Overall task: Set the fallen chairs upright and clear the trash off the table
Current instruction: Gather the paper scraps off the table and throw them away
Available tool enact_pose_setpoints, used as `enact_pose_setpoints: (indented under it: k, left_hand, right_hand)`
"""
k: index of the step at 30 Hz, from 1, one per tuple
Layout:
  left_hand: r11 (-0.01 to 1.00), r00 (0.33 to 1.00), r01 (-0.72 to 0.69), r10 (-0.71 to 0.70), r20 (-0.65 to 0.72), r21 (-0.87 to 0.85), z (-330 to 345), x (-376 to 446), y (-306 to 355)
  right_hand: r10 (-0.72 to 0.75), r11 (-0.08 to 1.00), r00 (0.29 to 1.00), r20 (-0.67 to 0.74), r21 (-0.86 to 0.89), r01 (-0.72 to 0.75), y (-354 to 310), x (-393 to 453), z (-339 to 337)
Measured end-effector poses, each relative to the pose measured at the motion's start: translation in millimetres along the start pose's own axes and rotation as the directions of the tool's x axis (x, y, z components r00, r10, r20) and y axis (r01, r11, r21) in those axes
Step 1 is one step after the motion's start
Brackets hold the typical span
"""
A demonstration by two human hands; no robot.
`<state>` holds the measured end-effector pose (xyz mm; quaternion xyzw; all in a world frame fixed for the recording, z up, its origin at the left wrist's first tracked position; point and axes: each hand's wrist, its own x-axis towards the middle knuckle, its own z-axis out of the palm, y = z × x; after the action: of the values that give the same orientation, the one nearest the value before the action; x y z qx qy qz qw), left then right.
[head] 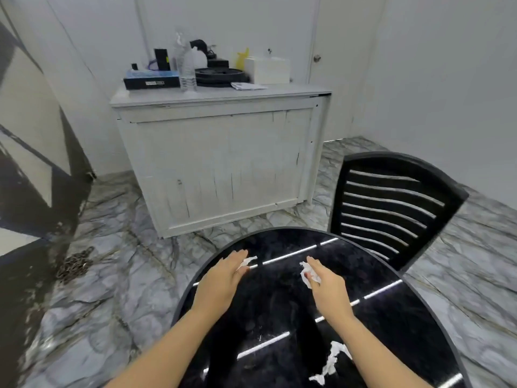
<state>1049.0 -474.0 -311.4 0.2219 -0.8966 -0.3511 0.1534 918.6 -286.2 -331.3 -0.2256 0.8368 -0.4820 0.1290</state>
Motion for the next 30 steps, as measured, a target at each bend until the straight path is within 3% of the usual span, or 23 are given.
enact_pose_setpoints:
  k: [9,16,21,30]
  left_hand:
    - [0.983,0.954,0.146,-0.109,-0.279,0.115,-129,-81,-57]
    - [0.942,0.898,0.315,-0.257,-0.356,0.114,-173,-183,-130]
    - [0.922,0.873,0.383,-0.339,-0.350,0.063,-157,-263,-176]
    - [0.859,0.841,0.511,-0.494,-0.222,0.024,-60,-359,-263]
  right_hand:
    - [-0.236,0.972,0.950,0.207,0.028,0.235,-107,-33,112]
    - [-0.351,0.931,0.867,0.355,0.032,0.364,-141,-119,210]
    - [-0.324,0.923,0.817,0.477,-0.029,0.383,-113,-195,265]
    - [-0.041,0.975,0.797,0.602,-0.151,0.164,15,-255,325]
